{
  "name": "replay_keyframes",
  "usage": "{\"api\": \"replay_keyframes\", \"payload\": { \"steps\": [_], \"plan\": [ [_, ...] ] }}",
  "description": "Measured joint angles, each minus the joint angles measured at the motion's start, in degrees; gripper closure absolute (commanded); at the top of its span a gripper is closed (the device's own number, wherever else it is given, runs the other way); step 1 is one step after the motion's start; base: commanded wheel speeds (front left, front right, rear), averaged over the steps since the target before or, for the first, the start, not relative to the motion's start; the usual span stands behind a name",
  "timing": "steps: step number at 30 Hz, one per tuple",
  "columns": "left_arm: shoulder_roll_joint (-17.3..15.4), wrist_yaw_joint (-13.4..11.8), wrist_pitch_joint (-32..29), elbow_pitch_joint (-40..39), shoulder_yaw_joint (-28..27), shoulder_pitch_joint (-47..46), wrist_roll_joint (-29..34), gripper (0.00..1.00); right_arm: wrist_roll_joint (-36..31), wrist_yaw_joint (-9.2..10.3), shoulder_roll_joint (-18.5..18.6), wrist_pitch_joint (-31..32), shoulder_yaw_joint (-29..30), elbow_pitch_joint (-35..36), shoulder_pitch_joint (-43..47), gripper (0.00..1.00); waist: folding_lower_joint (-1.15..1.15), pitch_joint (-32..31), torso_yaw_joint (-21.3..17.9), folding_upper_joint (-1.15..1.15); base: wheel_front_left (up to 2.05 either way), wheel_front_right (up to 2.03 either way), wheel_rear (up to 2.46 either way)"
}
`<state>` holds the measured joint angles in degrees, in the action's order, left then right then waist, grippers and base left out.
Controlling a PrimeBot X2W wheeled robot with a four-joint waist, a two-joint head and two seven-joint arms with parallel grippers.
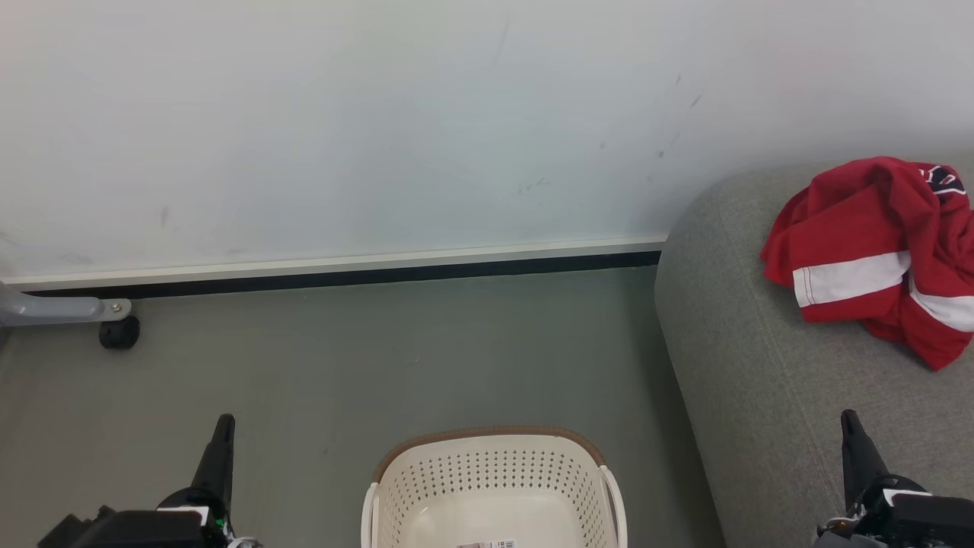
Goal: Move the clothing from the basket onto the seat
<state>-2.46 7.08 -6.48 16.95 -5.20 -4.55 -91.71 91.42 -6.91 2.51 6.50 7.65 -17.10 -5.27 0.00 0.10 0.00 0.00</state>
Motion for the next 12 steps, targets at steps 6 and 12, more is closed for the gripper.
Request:
{"api": "replay_keyframes", "payload": {
  "steps": [6,12],
  "plan": [
    [0.00,0.00,0.00,0.00,0.00,0.00,-0.01,1.00,0.00,0.00,0.00,0.00,0.00,0.01,0.00,1.00,0.00,0.00,0.00,0.00,0.00,0.00,0.00],
    [0.00,0.00,0.00,0.00,0.00,0.00,0.00,1.00,0.00,0.00,0.00,0.00,0.00,0.01,0.00,1.00,0.00,0.01,0.00,0.00,0.00,0.00,0.00]
  ]
}}
